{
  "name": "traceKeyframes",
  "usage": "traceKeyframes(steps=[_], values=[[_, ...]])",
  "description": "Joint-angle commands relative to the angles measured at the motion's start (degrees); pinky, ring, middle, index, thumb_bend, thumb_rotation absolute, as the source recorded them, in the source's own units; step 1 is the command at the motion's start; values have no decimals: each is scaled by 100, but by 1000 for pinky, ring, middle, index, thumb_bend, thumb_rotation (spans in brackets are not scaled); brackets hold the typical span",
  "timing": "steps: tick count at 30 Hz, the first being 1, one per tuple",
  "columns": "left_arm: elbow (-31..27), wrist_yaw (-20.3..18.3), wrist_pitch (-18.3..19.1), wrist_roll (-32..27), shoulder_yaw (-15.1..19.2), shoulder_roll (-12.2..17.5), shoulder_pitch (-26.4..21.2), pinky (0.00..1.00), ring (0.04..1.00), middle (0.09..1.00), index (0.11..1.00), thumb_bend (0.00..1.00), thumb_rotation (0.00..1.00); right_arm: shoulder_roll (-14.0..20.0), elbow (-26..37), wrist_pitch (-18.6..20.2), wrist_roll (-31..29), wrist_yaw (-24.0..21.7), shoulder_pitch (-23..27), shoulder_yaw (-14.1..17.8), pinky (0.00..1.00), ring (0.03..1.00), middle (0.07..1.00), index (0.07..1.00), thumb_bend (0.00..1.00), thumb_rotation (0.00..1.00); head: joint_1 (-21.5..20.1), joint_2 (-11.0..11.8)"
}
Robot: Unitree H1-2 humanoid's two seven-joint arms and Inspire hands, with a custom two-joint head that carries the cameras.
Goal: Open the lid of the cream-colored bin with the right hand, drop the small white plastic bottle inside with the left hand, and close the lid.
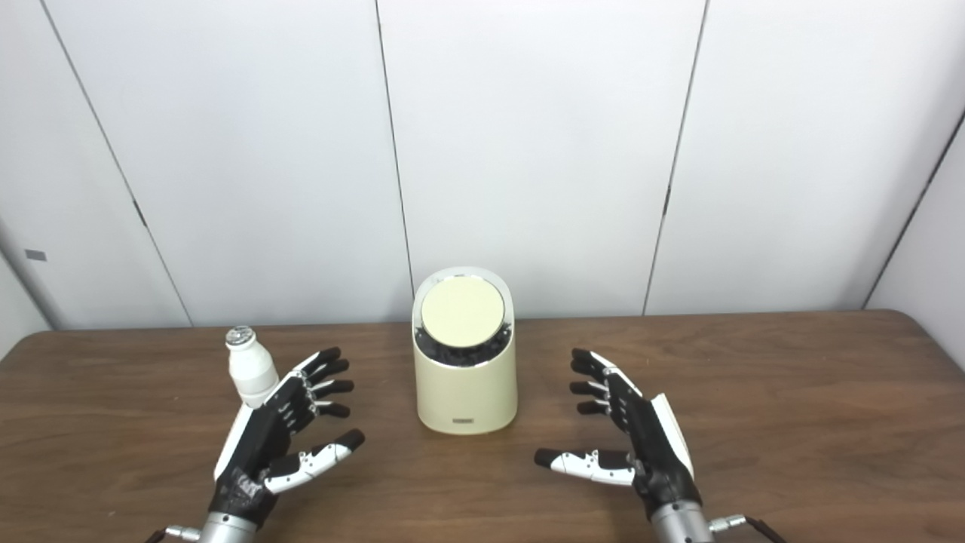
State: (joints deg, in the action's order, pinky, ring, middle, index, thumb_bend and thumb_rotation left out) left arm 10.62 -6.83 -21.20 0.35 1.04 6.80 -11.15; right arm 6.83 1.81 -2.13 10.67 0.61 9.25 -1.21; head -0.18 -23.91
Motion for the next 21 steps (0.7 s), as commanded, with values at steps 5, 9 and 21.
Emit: traceKeyframes(steps=[5, 9, 21], values=[[61, 46, -149, 8, -10, 25, -2, 641, 772, 844, 884, 654, 84, -15, 197, -136, 13, 26, 133, -13, 680, 769, 843, 840, 694, 116, -10, -10], [81, 38, -171, -8, -17, 10, -11, 642, 770, 841, 879, 651, 72, -11, 184, -143, -3, 28, 137, -4, 682, 772, 843, 838, 699, 117, 31, 12], [69, 82, -112, 61, -22, 3, -38, 649, 768, 836, 880, 664, 98, -76, 372, 95, 151, -7, 342, -147, 677, 774, 848, 847, 711, 296, 62, -11]])
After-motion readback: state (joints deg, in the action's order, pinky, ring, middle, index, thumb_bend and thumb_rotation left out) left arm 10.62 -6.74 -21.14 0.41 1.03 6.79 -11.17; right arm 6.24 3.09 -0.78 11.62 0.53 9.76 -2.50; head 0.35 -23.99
